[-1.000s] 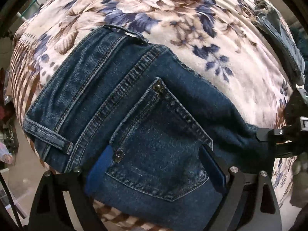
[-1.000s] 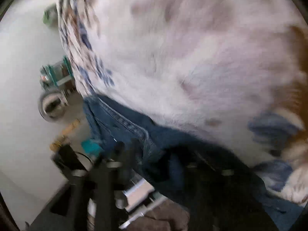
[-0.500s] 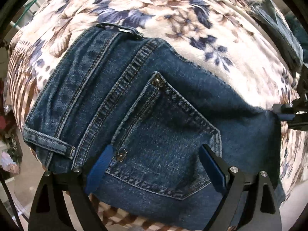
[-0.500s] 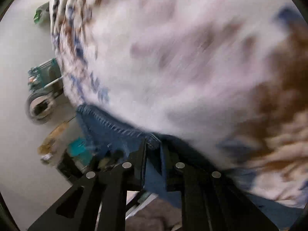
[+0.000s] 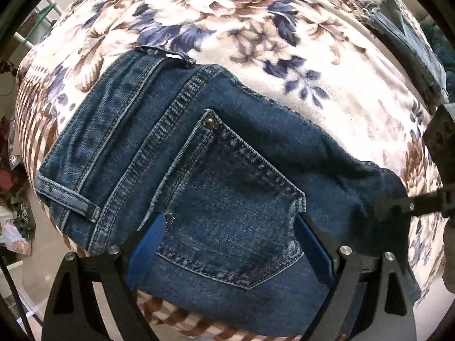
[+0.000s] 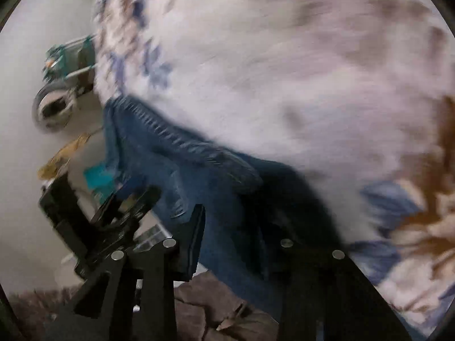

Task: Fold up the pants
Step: 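Fold the jeans over with both grippers and release onto the bed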

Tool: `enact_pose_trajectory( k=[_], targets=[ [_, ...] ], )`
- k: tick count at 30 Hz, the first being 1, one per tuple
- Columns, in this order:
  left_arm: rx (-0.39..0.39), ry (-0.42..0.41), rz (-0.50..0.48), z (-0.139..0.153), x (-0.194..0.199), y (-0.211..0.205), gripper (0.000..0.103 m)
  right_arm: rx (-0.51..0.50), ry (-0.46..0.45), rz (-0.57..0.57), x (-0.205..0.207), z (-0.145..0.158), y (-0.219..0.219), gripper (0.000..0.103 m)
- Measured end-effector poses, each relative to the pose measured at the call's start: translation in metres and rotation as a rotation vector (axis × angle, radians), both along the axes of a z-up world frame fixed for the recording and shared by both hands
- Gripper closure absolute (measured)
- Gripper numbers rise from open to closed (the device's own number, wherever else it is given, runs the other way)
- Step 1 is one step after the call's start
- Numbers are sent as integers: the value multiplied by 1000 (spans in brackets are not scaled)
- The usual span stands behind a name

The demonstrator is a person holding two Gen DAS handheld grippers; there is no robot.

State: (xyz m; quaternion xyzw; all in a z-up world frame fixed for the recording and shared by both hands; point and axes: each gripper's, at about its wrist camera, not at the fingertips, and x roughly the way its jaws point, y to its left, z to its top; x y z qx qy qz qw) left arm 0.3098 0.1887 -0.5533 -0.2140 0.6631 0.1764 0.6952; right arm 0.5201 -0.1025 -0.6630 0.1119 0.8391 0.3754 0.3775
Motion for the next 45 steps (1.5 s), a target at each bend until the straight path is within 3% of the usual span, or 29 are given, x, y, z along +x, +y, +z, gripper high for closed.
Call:
enact_pose_trajectory(
  k=[3, 7, 9, 10, 12, 14, 16, 20, 22, 23, 25, 26, 29, 31, 32, 33, 36, 39, 42, 45],
  targets=[
    [9, -12, -3, 2, -3, -4, 12, -10, -11, -39, -1, -10, 2, 65],
    [24, -2, -17, -6, -9, -12, 12, 87, 151, -277, -7, -49, 17, 61],
    [31, 29, -31, -15, -11, -15, 12, 152, 186, -378, -4, -41, 10, 69],
    [9, 20, -37, -19, -12, -19, 12, 215, 199, -452, 2, -29, -2, 71],
    [7, 11, -53, -21, -11, -24, 12, 248, 211, -520, 8, -16, -22, 72],
    [10, 33, -52, -26, -11, -24, 12, 190, 184, -554, 8, -14, -39, 72],
    [2, 35, -33, -29, -13, -21, 12, 141, 218, -622, 7, -25, -55, 72],
    [18, 39, -64, -30, -5, -23, 12, 69, 230, -382, -1, -34, -23, 72],
    [24, 40, -89, -30, -5, -29, 12, 43, 215, -300, -4, -36, -3, 79],
    [21, 36, -101, -31, -6, -30, 12, -8, 192, -282, 1, -35, 1, 91],
    [20, 38, -114, -31, -5, -30, 12, -31, 147, -320, 19, -25, -5, 92],
    [17, 44, -111, -31, -6, -29, 12, -63, 76, -352, 34, -16, -18, 93],
    [18, 30, -84, -8, -2, -25, 12, -143, -43, -371, 58, 12, -56, 92],
    [10, -24, -80, 13, 8, -33, 12, -185, -146, -267, 58, 38, -67, 79],
    [3, -52, -83, 22, 15, -39, 12, -226, -218, -186, 50, 50, -69, 52],
    [-12, -78, -87, 29, 24, -46, 11, -266, -270, -135, 41, 58, -73, 35],
    [-51, -101, -128, 29, 58, -67, 11, -351, -389, -29, 0, 71, -81, 35],
    [-52, -103, -171, 16, 86, -79, 11, -467, -491, 53, -39, 66, -106, 38],
    [-34, -92, -216, 0, 99, -85, 11, -449, -447, -9, -65, 58, -126, 54],
    [-3, -63, -248, -17, 106, -91, 11, -480, -422, -19, -86, 41, -131, 54]
  ],
)
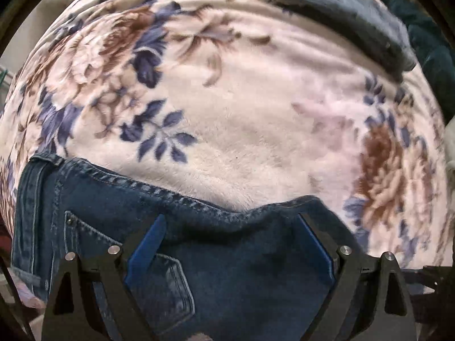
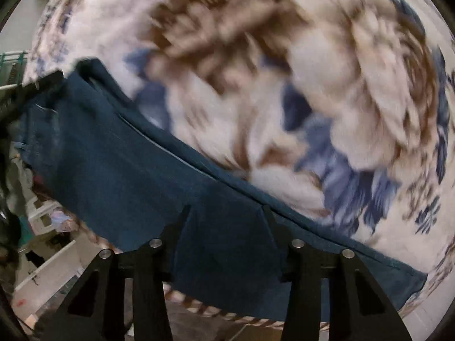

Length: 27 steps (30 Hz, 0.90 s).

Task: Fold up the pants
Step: 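Fold the jeans over with both grippers and release onto the bed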

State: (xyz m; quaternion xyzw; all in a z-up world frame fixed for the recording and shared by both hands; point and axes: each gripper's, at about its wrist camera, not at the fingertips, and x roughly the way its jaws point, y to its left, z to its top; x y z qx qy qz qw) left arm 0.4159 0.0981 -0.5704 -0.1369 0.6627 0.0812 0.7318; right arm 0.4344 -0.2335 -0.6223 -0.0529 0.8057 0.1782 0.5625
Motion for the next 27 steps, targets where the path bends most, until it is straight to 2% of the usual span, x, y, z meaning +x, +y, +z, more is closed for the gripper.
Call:
enact_pose_trajectory(
  k=[2, 3, 4, 5, 7, 8, 9, 11, 13, 14, 15, 16, 17, 18, 19, 22, 25, 26, 27],
  targets=[
    [26, 7, -24, -9, 4, -5, 11, 15, 6, -28, -7, -15, -5, 58],
    [35, 10, -30, -11, 5, -7, 11, 8, -14, -42, -10, -19, -8, 80],
    [43, 11, -35, -13, 6, -9, 11, -11, -29, -49, -9, -21, -19, 97],
    [50, 12, -38, -13, 7, -10, 11, -41, -53, -77, -10, -21, -23, 101],
    [53, 13, -44, -13, 8, -11, 11, -37, -101, -189, -5, -6, -59, 101],
    [56, 13, -47, -13, 7, -13, 11, -63, -156, -230, -4, 4, -72, 103],
    [59, 14, -49, -13, 7, -14, 11, -82, -175, -249, -4, 7, -78, 103],
    [68, 13, -41, -6, 4, -16, 11, -3, -79, -327, -5, -2, -97, 103],
    [65, 0, -44, 5, 0, -26, 11, 106, -64, -438, -10, 2, -117, 100],
    [70, -18, -60, 17, -5, -36, 11, 143, -63, -496, -15, 7, -132, 90],
    [76, -30, -79, 26, -9, -44, 11, 144, -73, -564, -21, 12, -151, 70],
    [80, -40, -95, 33, -14, -53, 11, 148, -100, -662, -30, 20, -178, 59],
    [78, -46, -113, 39, -18, -66, 11, 147, -128, -734, -38, 27, -199, 43],
    [68, -49, -131, 44, -23, -79, 11, 124, -166, -821, -50, 35, -229, 37],
    [57, -50, -158, 48, -29, -101, 11, 92, -198, -895, -59, 44, -258, 37],
    [42, -42, -205, 48, -44, -152, 11, -106, -304, -1094, -112, 69, -355, 37],
    [28, -16, -264, 39, -61, -209, 11, -246, -338, -1166, -138, 70, -439, 37],
    [24, -13, -277, 35, -67, -224, 11, -265, -336, -1166, -136, 66, -476, 37],
    [22, -12, -291, 32, -71, -242, 11, -281, -333, -1159, -139, 59, -494, 37]
  ],
)
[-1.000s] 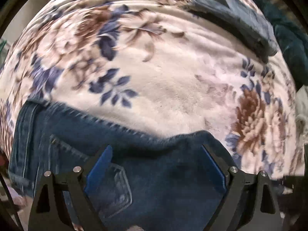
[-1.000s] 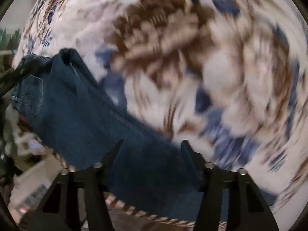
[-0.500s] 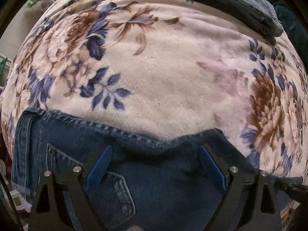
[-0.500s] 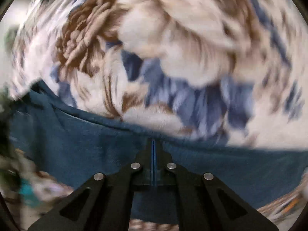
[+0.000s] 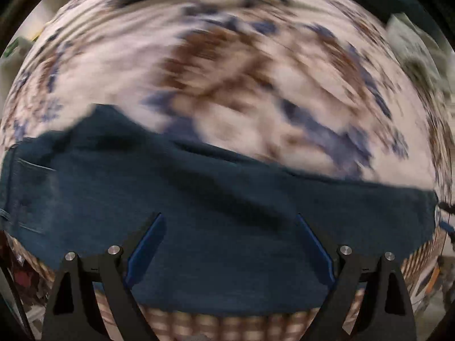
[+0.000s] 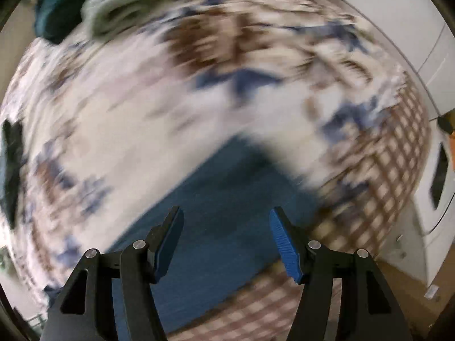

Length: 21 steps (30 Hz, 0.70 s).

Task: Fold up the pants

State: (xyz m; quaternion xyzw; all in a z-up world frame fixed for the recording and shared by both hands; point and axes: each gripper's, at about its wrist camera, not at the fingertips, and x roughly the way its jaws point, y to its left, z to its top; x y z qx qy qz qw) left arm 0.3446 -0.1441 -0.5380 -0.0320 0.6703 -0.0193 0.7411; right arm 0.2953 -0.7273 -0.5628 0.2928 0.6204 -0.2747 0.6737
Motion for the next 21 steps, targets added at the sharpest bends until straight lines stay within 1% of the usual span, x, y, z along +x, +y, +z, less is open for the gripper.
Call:
enact_pose_trajectory(
  k=[1, 4, 6, 7, 8, 9, 10, 11, 12, 13, 15, 17, 18, 21],
  targets=[
    [0, 0, -17, -2, -5, -21, 11, 5, 5, 14, -2, -9, -11, 37],
    [9, -6, -41, -3, -10, -56, 11, 80, 7, 112, 6, -35, -37, 37],
    [14, -10, -52, -3, -14, -74, 11, 152, -11, 196, 19, -53, -35, 37],
    [18, -12, -60, -3, -15, -83, 11, 156, 0, 248, 24, -59, -32, 37],
    [23, -14, -69, -4, -16, -90, 11, 146, -6, 293, 28, -60, -28, 44],
    [29, -14, -79, -3, -18, -96, 11, 110, -11, 353, 32, -60, -19, 71],
    [34, -14, -87, -3, -19, -101, 11, 70, 7, 405, 33, -61, -13, 86],
    [38, -18, -94, -3, -20, -105, 11, 35, 20, 454, 35, -59, -7, 88],
    [44, -22, -102, -2, -21, -109, 11, 12, 7, 464, 33, -54, -7, 90],
    [52, -26, -111, -1, -22, -112, 11, -12, -24, 448, 30, -43, -10, 90],
    [62, -30, -118, -2, -22, -118, 11, -18, -68, 376, 22, -30, -20, 93],
    [70, -24, -111, -4, -23, -121, 11, -32, -100, 298, 16, -21, -33, 98],
    [74, -21, -106, -6, -24, -121, 11, -29, -103, 275, 14, -23, -39, 98],
    [77, 1, -94, -12, -25, -117, 11, 59, -102, 193, 10, -47, -56, 96]
  ],
)
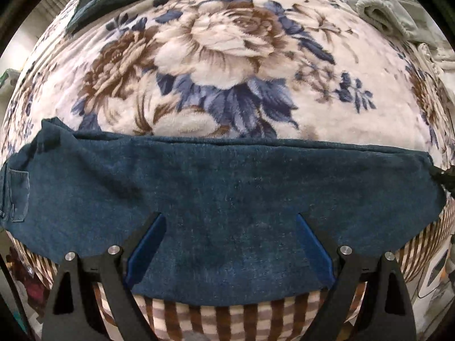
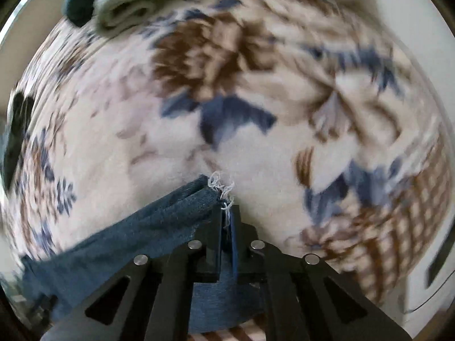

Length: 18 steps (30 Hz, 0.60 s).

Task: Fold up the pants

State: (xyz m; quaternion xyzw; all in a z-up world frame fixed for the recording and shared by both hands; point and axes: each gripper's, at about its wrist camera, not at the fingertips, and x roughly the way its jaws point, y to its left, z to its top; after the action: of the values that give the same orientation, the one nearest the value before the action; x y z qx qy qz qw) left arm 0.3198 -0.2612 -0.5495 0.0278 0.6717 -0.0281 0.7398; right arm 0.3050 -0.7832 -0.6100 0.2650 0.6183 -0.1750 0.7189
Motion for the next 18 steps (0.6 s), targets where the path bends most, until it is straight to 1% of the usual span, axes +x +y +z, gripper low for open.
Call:
enact_pose_trajectory(
  k=[1, 2, 3, 4, 5, 6, 7, 9, 10, 11, 12, 13, 14, 15, 17, 18],
  targets=[
    [2, 4, 2, -2, -1, 0, 11, 72, 9, 3, 2, -10, -4, 96],
    [-1, 5, 5, -3, -2, -1, 11, 106, 22, -4, -1, -14, -12, 92],
    [-15, 7, 11, -4, -3, 1, 11, 151, 22, -30, -6, -14, -19, 86],
    [-33, 16, 23, -8, -2, 3, 11, 199, -2, -64, -21, -20, -21, 77],
    [-53, 32, 43, -15, 2, 7, 11, 240, -29, -119, -38, -16, -27, 46],
    [-74, 47, 61, -22, 3, 10, 11, 259, -45, -161, -50, -13, -33, 24],
    [-91, 61, 84, -31, 5, 13, 11, 288, -76, -201, -64, -11, -37, 23],
    [-87, 83, 106, -45, 8, 17, 11, 366, -96, -270, -91, -16, -37, 23],
    [-97, 98, 121, -53, 10, 20, 10, 444, -105, -305, -105, -28, -33, 23],
    [-118, 101, 137, -58, 11, 23, 3, 497, -119, -323, -120, -35, -33, 23],
    [-136, 104, 146, -62, 13, 25, 0, 544, -139, -339, -126, -47, -26, 23],
    [-138, 112, 151, -66, 15, 25, 0, 581, -171, -355, -130, -59, -19, 23],
    [-130, 116, 148, -69, 15, 25, 0, 612, -214, -371, -123, -72, -9, 23],
    [-114, 122, 142, -72, 16, 24, 0, 660, -294, -401, -115, -82, 6, 23],
    [-88, 129, 136, -79, 18, 21, 0, 755, -459, -456, -107, -90, 16, 25],
    [-82, 130, 137, -81, 18, 20, 0, 769, -507, -447, -100, -90, 22, 25]
  ],
)
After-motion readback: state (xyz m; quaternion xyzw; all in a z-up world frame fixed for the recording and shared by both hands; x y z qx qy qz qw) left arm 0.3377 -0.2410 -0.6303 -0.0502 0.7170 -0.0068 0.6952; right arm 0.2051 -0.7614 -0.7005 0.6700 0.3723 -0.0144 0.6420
